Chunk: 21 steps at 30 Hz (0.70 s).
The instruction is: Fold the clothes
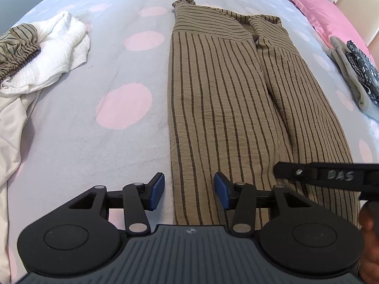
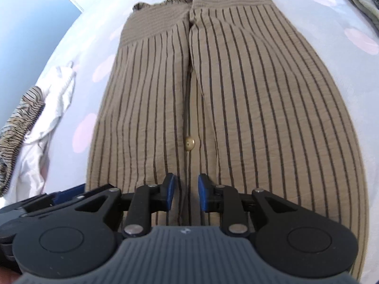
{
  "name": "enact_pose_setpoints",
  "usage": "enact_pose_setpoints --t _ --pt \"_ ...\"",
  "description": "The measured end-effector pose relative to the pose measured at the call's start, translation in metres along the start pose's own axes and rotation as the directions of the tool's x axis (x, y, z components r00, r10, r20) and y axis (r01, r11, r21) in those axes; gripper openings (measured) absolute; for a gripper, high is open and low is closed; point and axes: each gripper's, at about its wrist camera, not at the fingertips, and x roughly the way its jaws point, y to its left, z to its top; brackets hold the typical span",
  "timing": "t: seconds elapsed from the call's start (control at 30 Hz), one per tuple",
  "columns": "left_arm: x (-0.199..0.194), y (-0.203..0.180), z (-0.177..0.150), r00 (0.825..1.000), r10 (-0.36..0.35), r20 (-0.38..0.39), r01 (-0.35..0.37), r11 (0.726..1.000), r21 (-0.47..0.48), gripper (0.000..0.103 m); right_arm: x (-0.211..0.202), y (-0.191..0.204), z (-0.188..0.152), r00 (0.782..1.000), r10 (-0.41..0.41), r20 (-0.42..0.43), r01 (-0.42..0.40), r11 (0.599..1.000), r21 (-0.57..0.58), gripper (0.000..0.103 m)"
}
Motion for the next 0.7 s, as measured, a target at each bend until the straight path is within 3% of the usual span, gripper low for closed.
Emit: enact_pose_setpoints --t 0.03,0.07,0.3,0.37,0.4,0.5,0.53,0.57,0.7 --pt "0.0 0.0 0.0 1.0 0.0 0.0 0.0 1.0 0.001 0.044 0.001 0.002 0.0 1.0 -0.006 0.004 0.006 1.0 -0.007 0.021" --pt "0.0 0.0 0.0 1.0 0.001 0.0 -0.001 1.0 0.002 0.044 0.001 0.003 -0.001 1.0 -0.012 0.011 0.012 1.0 -0.014 0.001" --pt "-0.004 0.001 0.0 1.0 -0.005 0.021 0.005 1.0 -0.002 0.044 -0.021 0.01 0.001 0.982 -0.11 0.153 0.119 0.992 -0.05 0.0" --pt "-0.004 0.001 0.0 1.0 -0.003 0.024 0.003 1.0 -0.003 0.044 -0.023 0.005 0.002 0.987 -0.065 0.147 0.07 0.997 -0.029 0.0" --pt "-0.005 0.001 -0.001 1.0 -0.001 0.026 0.001 1.0 -0.004 0.044 -0.022 0.004 0.002 0.992 -0.03 0.124 0.033 0.999 -0.018 0.0" --pt "-0.005 0.002 -0.001 1.0 0.004 0.03 -0.004 1.0 -0.006 0.044 -0.015 0.004 0.001 0.997 0.025 0.078 -0.024 1.0 -0.011 0.015" --pt "-0.005 0.002 -0.001 1.0 0.006 0.03 -0.005 1.0 -0.006 0.044 -0.015 0.003 0.0 0.997 0.038 0.065 -0.037 0.999 -0.011 0.03" --pt "-0.005 0.002 -0.001 1.0 0.007 0.028 -0.007 1.0 -0.005 0.044 -0.018 0.0 -0.003 0.998 0.033 0.061 -0.032 0.999 -0.02 0.035" --pt "-0.001 0.002 -0.002 1.0 0.014 0.014 -0.014 1.0 0.001 0.044 -0.008 0.001 -0.01 1.0 0.016 0.02 -0.016 0.999 -0.027 0.029"
